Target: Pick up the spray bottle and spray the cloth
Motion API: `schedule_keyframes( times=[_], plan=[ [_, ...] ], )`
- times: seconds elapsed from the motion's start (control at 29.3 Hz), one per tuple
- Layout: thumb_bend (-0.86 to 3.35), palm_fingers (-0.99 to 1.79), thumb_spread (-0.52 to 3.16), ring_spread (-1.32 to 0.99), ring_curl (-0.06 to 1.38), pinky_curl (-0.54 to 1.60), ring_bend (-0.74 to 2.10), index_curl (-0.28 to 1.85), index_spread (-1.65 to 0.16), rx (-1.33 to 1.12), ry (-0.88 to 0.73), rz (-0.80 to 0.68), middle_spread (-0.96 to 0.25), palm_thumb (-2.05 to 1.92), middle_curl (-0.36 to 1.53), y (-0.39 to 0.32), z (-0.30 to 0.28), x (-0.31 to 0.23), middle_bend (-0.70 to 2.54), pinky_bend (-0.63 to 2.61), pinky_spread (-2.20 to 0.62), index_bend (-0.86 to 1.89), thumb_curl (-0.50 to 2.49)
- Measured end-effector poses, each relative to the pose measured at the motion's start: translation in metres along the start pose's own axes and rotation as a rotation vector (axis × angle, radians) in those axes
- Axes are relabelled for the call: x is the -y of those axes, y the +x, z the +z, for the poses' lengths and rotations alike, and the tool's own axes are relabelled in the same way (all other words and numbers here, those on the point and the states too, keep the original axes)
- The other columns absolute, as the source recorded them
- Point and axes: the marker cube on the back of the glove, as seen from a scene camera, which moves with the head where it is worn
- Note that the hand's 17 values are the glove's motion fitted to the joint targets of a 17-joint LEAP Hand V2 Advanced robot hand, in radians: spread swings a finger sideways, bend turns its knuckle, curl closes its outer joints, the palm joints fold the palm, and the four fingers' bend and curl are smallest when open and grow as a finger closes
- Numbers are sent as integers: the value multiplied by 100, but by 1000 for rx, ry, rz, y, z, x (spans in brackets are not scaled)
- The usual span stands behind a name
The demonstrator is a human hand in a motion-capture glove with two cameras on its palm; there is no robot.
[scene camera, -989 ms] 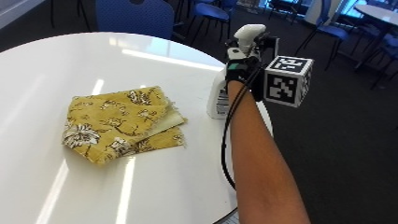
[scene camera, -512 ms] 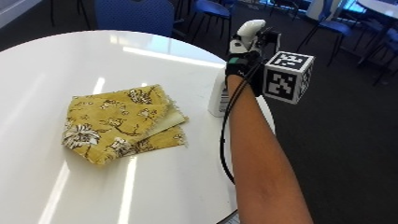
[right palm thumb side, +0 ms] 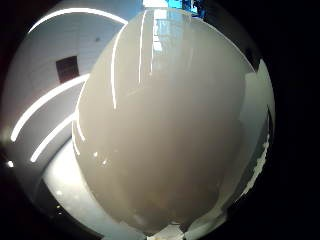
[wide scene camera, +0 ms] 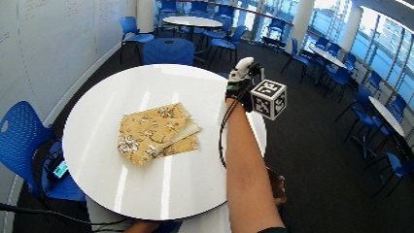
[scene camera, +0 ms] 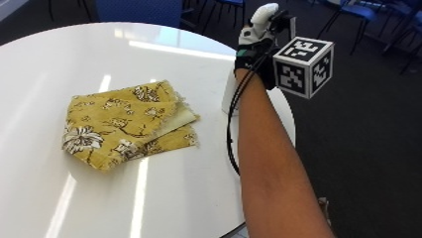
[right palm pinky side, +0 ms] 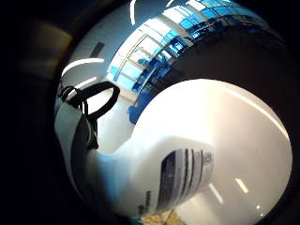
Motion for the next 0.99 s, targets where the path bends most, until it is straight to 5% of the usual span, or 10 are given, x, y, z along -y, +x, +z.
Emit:
schedule_keyframes(
  times=[0.38, 0.99],
  plan=[
    [-2, 140, 63, -23, 49, 42, 64, 49, -26, 41, 6, -80, -20, 95, 56, -51, 1, 11, 67, 48, -27, 28, 64],
    [-3, 137, 53, -23, 50, 44, 67, 55, -27, 48, -23, -89, -21, 94, 56, -40, 11, -1, 71, 50, -28, 32, 71]
  ],
)
